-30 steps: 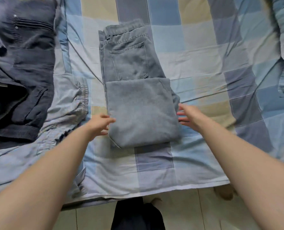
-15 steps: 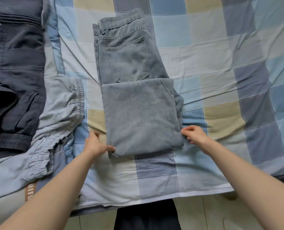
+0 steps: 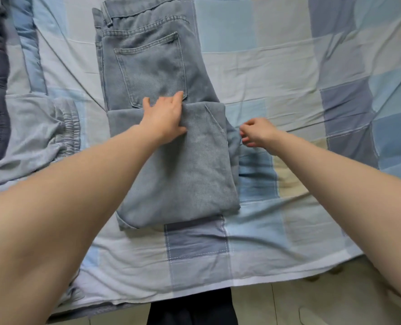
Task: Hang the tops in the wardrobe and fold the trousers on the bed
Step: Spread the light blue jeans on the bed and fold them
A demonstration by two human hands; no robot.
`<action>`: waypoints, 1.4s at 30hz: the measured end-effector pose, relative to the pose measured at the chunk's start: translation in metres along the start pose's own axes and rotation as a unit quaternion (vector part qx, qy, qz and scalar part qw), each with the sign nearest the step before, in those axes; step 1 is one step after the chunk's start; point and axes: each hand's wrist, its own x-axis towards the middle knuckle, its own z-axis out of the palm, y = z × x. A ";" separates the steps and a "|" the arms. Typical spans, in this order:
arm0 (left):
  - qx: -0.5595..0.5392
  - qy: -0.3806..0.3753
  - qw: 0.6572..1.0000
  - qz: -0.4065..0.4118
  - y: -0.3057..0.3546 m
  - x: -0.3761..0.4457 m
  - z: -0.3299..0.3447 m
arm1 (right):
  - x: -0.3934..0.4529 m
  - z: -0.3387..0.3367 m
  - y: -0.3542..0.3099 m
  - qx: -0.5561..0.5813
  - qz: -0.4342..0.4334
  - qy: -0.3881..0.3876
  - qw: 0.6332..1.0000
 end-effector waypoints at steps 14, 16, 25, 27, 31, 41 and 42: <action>-0.062 0.189 0.904 0.378 0.010 -0.188 -0.016 | -0.018 0.009 -0.050 -0.372 -0.075 -0.050 0.924; -0.074 0.186 0.904 0.377 0.012 -0.196 -0.020 | -0.026 0.027 -0.066 -0.449 -0.110 -0.031 0.886; -0.137 0.158 0.945 0.250 -0.001 -0.123 -0.047 | 0.006 0.072 -0.086 -0.178 0.053 -0.199 0.962; -0.158 0.147 0.961 0.175 -0.009 -0.086 -0.044 | 0.018 0.057 -0.084 -0.057 0.111 -0.236 0.964; -0.085 0.059 0.994 0.044 -0.028 -0.018 -0.018 | 0.018 0.024 -0.067 0.104 0.157 -0.237 0.953; 0.142 0.108 0.948 0.262 -0.127 -0.069 0.028 | -0.006 -0.010 0.006 -0.593 -0.573 0.082 0.560; 0.172 0.080 0.940 0.282 -0.138 -0.078 0.033 | -0.005 -0.005 0.012 -0.628 -0.583 0.066 0.512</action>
